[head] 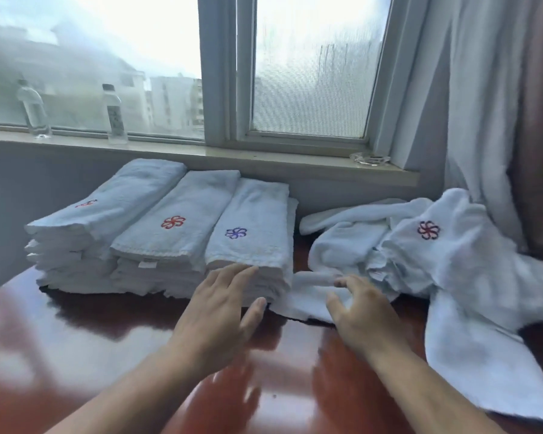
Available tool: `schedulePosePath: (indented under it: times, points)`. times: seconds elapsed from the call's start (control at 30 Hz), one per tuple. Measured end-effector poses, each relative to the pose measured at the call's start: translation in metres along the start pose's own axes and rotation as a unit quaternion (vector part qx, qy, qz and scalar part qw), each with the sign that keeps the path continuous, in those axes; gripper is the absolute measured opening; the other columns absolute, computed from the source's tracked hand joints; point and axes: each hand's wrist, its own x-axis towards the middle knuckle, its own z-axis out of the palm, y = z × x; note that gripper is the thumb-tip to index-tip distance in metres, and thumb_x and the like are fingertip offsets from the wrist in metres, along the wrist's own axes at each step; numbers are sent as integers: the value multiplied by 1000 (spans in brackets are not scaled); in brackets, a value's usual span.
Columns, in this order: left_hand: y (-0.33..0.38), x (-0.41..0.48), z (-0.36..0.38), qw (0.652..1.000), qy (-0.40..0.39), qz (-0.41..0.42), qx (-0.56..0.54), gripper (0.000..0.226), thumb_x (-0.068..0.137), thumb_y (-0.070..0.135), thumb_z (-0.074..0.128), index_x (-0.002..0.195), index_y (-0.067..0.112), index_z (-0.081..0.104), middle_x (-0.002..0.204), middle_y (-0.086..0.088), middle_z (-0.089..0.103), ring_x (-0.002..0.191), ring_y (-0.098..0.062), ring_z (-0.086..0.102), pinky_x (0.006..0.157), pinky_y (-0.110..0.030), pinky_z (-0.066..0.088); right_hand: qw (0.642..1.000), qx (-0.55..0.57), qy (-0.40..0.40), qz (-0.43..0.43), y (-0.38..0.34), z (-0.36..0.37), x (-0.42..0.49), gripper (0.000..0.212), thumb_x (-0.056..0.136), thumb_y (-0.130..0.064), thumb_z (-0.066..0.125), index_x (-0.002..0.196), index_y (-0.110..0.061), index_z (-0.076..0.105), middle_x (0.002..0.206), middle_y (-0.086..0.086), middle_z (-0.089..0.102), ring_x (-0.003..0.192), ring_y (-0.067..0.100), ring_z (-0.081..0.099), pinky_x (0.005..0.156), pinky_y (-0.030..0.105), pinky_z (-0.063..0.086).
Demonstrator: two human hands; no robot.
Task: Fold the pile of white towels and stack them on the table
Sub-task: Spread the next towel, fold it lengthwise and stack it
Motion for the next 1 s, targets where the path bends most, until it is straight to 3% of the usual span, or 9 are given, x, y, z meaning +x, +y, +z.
schedulePosePath:
  times: [0.13,0.23,0.4,0.5,0.63,0.77,0.9,1.0]
  points:
    - [54,13,43,998,-30,32,-36,59,98,51,41,151,26,39,153,12,37,141,-6,25,116,-21,17,996,16,51,65,46,-29,-8,22,93,-30,61,110,-22,71,116,-2,67,114,21,57,93,30,44]
    - [86,25,79,995,-65,58,-40,59,100,50,43,153,27,35,155,11,33,143,-9,23,117,-24,18,985,43,102,133,77,-48,-4,10,91,-29,59,91,-28,69,103,-4,70,105,22,60,95,40,48]
    - [124,53,124,992,-81,62,-76,55,101,48,44,152,28,38,155,9,36,143,-12,25,117,-25,18,964,106,132,207,118,-50,21,14,91,-28,56,81,-23,64,85,-6,66,91,22,62,68,30,44]
    - [128,65,147,994,-60,31,-86,51,100,42,49,148,28,45,154,6,40,142,-15,29,116,-27,20,971,55,139,189,137,-32,29,15,91,-26,57,78,-21,64,86,-1,68,92,23,58,79,34,48]
    - [131,82,170,995,-51,41,-81,48,97,40,53,143,30,50,149,7,44,136,-18,35,110,-35,32,969,73,118,205,152,-31,54,24,92,-30,54,71,-20,58,70,-5,62,78,22,58,67,32,40]
    - [131,101,180,994,-70,42,-77,48,97,54,41,143,39,46,147,12,43,135,-15,36,108,-36,35,980,81,132,124,152,-33,52,35,94,-43,54,73,-17,65,69,-4,65,73,14,60,70,35,47]
    - [125,114,177,988,-38,50,-138,49,90,51,37,133,37,55,128,16,54,121,-9,44,98,-26,36,981,111,136,82,147,-44,52,63,93,-61,44,80,-4,65,77,14,67,75,24,62,74,41,49]
    - [120,115,181,980,-42,13,-192,32,93,47,45,121,42,61,102,22,57,96,4,51,77,-17,37,978,118,151,83,150,-52,51,54,101,-49,52,84,0,66,80,16,69,78,30,65,74,46,52]
